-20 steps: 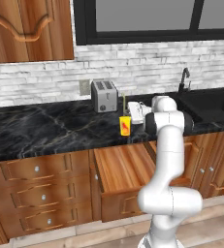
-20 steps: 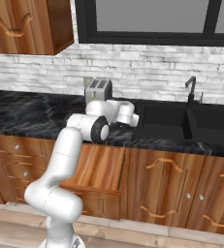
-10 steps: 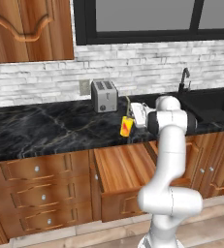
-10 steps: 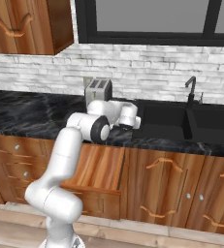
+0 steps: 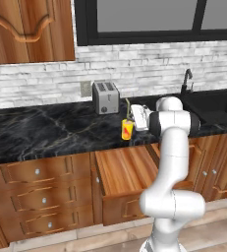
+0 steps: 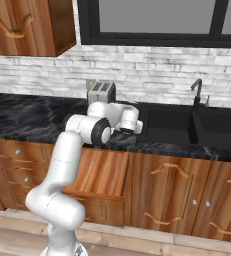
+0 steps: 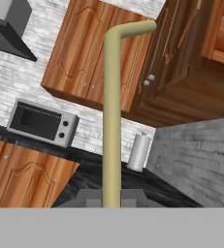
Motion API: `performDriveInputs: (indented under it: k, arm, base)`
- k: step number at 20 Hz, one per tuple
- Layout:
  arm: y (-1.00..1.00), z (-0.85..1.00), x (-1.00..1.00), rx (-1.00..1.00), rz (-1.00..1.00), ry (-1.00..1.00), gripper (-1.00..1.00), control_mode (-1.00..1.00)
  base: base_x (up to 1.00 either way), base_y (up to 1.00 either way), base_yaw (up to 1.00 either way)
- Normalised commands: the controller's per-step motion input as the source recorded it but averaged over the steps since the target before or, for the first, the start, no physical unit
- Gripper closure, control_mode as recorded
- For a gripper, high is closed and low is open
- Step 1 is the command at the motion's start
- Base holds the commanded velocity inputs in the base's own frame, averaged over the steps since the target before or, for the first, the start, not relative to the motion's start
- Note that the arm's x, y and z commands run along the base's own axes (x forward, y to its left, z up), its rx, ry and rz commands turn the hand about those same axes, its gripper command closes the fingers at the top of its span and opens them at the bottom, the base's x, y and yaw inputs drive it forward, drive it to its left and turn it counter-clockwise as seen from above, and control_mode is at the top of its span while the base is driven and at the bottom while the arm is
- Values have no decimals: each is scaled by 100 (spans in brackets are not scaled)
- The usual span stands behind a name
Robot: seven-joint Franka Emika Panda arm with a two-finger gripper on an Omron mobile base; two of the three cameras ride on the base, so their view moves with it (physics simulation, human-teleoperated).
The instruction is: Pick up the straw from the right drawer and put it inside the smoothie cup.
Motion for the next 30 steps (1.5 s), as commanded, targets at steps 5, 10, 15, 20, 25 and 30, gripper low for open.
performDriveInputs:
  k: [5,10,15,20,25,30]
  arm:
    - [0,13,0,0,0,0,100,-100]
    - [0,18,0,0,0,0,100,-100]
    - [0,-12,0,-1,0,0,100,-100]
    - [-1,-31,0,-2,0,0,100,-100]
    - [-6,-9,0,0,0,0,100,-100]
    - [-7,-2,-3,0,0,0,100,-100]
  base:
    - [0,0,0]
    - [0,0,0]
    - [0,0,0]
    - [0,0,0]
    - [0,0,0]
    - [0,0,0]
